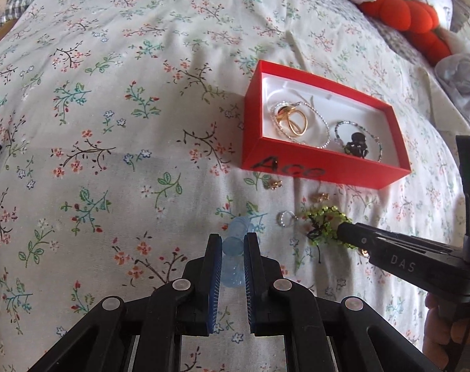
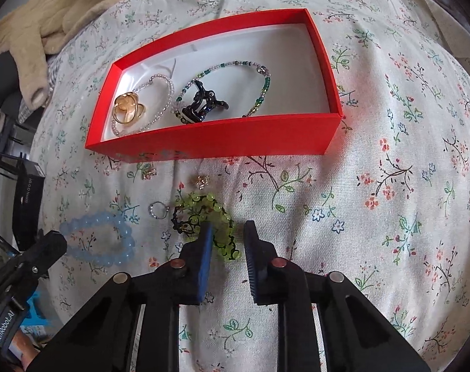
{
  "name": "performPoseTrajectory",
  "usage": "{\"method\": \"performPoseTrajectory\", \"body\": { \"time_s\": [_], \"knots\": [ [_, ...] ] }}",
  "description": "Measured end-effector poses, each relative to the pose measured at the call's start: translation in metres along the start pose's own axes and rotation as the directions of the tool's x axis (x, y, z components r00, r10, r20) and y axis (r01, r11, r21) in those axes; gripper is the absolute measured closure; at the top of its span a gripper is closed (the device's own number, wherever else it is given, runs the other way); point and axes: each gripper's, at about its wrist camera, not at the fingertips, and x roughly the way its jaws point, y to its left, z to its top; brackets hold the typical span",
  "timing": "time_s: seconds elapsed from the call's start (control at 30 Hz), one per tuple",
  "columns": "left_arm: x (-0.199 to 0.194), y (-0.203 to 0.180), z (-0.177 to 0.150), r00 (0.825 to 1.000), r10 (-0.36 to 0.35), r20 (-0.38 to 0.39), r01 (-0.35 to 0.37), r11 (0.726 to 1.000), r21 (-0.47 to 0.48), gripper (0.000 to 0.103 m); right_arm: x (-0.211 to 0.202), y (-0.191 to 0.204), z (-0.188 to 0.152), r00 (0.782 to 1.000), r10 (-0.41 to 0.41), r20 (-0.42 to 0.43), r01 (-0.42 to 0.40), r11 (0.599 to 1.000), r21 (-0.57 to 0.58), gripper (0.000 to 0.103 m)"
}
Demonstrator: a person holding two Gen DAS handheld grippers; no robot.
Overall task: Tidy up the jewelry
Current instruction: 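Carry the blue bracelet and green strand into the box and release both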
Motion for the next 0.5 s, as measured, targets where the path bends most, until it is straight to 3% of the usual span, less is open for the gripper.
{"method": "performPoseTrajectory", "body": {
  "time_s": [0.1,0.5],
  "knots": [
    [0.000,0.001,0.000,1.000,0.001,0.000,-0.001,1.000,-0.003,0.094,0.001,0.003,0.000,1.000,-0.025,0.012,0.025,0.999,-0.020,0.094],
    [0.000,-0.004,0.001,1.000,0.004,0.009,-0.004,1.000,-0.004,0.094,-0.023,0.004,-0.006,0.998,0.006,0.069,-0.002,0.999,-0.048,0.097]
  ]
}}
